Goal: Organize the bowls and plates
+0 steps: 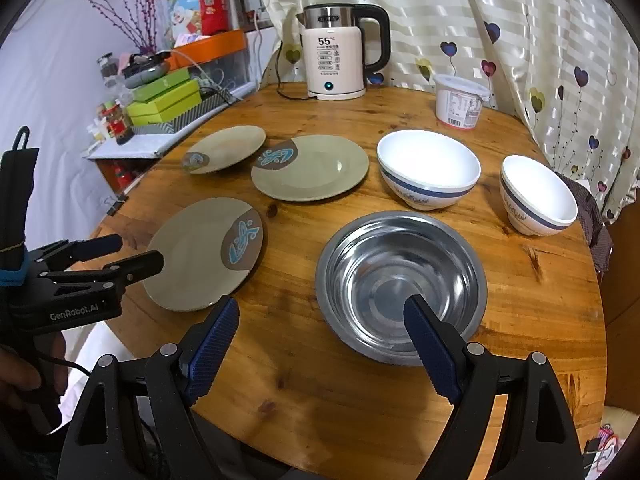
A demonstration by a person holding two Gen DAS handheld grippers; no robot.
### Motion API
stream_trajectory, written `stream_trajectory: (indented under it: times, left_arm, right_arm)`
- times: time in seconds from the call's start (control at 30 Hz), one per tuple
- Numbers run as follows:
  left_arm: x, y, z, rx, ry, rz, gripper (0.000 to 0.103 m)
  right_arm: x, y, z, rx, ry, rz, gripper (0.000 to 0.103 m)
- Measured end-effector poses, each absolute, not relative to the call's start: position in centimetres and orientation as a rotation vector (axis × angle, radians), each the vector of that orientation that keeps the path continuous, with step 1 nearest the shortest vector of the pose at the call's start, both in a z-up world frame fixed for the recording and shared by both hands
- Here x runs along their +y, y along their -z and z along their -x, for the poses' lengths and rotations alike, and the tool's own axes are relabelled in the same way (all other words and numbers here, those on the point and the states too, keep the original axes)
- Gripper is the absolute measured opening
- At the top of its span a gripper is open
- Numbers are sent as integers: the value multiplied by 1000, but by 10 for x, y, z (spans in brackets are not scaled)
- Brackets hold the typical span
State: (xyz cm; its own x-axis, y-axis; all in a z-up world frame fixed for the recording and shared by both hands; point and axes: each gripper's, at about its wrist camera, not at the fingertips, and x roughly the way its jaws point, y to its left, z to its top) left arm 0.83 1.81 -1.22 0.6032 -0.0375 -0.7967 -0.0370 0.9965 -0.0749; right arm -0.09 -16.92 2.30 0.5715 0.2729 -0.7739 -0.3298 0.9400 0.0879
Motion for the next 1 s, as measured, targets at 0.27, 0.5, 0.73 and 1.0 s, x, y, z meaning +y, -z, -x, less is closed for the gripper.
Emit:
stream_trajectory:
  times: [0.27, 0.5, 0.73, 1.0]
  left_arm:
    - [17, 13, -10, 924, 5, 88, 81]
    - [19, 12, -11, 921, 4, 92, 81]
    - [21, 10, -12, 920, 4, 97, 81]
    - [26, 10, -15, 920, 0, 104, 81]
  right_arm:
    - [-166, -22, -5, 904, -350, 77, 85]
    - [-164, -23, -6, 907, -353, 79, 85]
    - [-162, -24, -6, 900, -361, 83, 85]
    - [-154, -25, -12, 912, -379, 76, 82]
